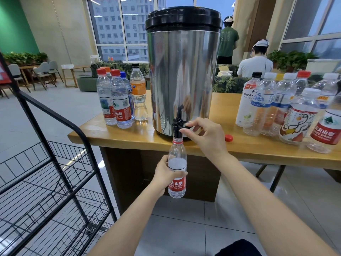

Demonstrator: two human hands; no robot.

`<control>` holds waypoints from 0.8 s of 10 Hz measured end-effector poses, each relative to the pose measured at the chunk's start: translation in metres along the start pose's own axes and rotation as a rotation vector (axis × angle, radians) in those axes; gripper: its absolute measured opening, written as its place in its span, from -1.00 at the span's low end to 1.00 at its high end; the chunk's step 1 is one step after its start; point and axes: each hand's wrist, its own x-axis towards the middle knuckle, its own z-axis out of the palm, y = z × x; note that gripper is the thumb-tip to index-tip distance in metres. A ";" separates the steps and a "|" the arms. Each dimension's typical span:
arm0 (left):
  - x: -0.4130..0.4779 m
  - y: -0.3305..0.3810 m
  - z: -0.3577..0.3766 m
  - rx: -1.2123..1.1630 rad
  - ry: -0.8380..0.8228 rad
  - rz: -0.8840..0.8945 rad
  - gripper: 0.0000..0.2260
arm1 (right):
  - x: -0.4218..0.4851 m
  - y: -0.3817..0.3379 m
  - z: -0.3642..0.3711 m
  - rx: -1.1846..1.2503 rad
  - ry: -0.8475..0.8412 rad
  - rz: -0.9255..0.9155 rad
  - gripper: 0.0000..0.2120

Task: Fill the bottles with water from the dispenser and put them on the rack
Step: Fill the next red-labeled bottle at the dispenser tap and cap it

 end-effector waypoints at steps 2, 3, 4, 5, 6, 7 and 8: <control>-0.001 0.000 0.000 -0.002 -0.002 0.003 -0.37 | 0.000 -0.001 0.000 -0.001 0.003 0.004 -0.62; -0.001 0.000 0.000 -0.003 0.000 0.001 -0.36 | 0.000 -0.001 -0.001 0.000 0.007 -0.001 -0.63; -0.001 -0.001 0.000 -0.004 -0.002 0.003 -0.37 | 0.000 -0.001 0.000 0.000 0.007 0.000 -0.63; -0.001 0.000 0.000 -0.001 0.000 0.005 -0.39 | 0.000 -0.001 0.000 0.002 0.006 -0.002 -0.63; -0.001 0.000 0.000 0.003 0.004 0.011 -0.40 | 0.000 -0.002 -0.001 0.008 0.004 -0.002 -0.62; -0.001 0.000 -0.001 -0.001 -0.001 0.012 -0.39 | 0.000 -0.002 -0.001 0.006 0.001 0.002 -0.62; -0.001 0.000 -0.001 -0.003 -0.001 0.008 -0.37 | 0.000 -0.002 -0.001 0.010 -0.003 0.005 -0.62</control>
